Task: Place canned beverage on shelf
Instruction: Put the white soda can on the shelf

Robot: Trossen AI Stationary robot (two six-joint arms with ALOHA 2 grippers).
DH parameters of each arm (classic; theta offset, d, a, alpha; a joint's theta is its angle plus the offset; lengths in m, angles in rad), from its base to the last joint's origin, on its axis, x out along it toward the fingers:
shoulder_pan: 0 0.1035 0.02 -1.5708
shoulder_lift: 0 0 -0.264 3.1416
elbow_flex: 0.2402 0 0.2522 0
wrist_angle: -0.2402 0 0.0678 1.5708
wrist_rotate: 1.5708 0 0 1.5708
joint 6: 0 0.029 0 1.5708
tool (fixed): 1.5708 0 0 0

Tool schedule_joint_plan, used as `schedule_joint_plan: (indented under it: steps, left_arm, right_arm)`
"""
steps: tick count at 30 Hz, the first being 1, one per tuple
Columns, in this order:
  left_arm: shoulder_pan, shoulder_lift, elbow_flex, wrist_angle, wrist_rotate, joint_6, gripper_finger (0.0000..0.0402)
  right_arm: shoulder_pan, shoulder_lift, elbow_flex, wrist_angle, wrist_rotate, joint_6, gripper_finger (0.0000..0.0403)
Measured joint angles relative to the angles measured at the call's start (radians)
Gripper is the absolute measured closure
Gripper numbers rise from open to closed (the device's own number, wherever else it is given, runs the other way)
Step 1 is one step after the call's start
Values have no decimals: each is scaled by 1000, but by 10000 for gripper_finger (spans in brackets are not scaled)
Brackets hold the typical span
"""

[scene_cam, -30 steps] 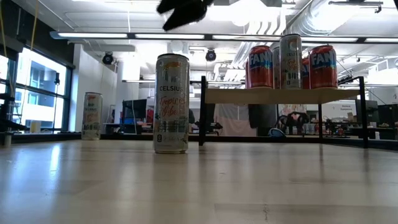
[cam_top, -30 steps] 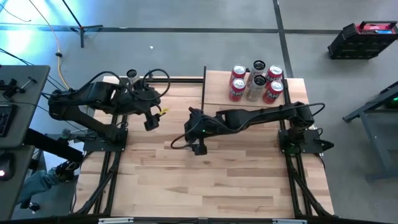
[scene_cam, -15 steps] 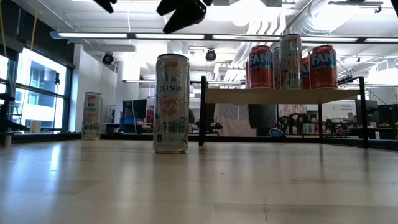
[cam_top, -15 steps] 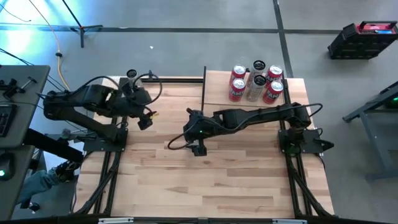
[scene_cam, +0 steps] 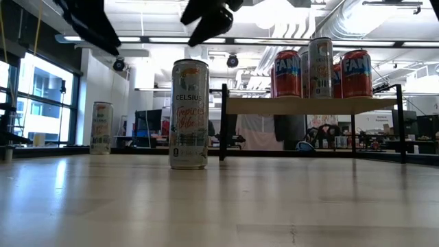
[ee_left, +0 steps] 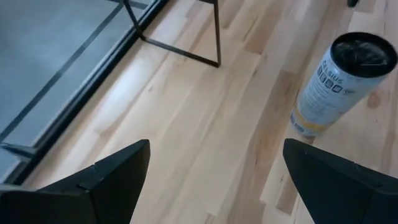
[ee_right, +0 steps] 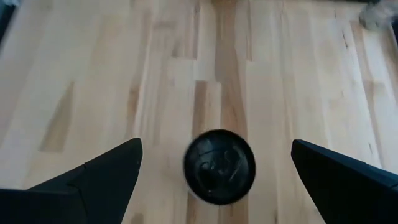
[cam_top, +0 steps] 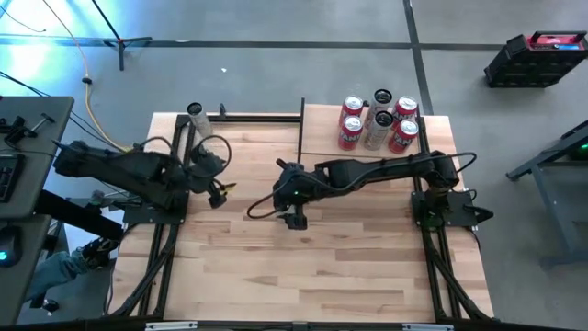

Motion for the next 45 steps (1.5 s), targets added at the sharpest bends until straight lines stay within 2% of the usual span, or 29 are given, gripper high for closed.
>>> schedule_joint_plan:
  steps: [5, 9, 14, 24, 28, 37, 45]
  left_arm:
    - [0, -20, -141, 186, 0, 0, 41]
    - [0, -21, -212, 256, 3, -1, 41]
    - [0, -28, -261, 288, 3, -25, 41]
    - [0, -21, -329, 362, 3, -45, 41]
    - [0, -21, -368, 417, 4, -45, 41]
    - [0, -21, -402, 469, 54, -56, 41]
    - [0, -20, -415, 459, 114, -106, 41]
  right_arm:
    - [-2, 26, -1, -34, 9, 27, 3]
    - [-1, 42, 1, -27, 12, 23, 3]
    - [-12, 88, -2, -48, 13, 40, 3]
    - [-23, 95, -2, -51, 36, 71, 10]
    - [-27, 105, 0, -38, -40, 74, 23]
    - [-26, 131, -2, -41, -44, 90, 64]
    - [-25, 131, -1, -22, -43, 82, 133]
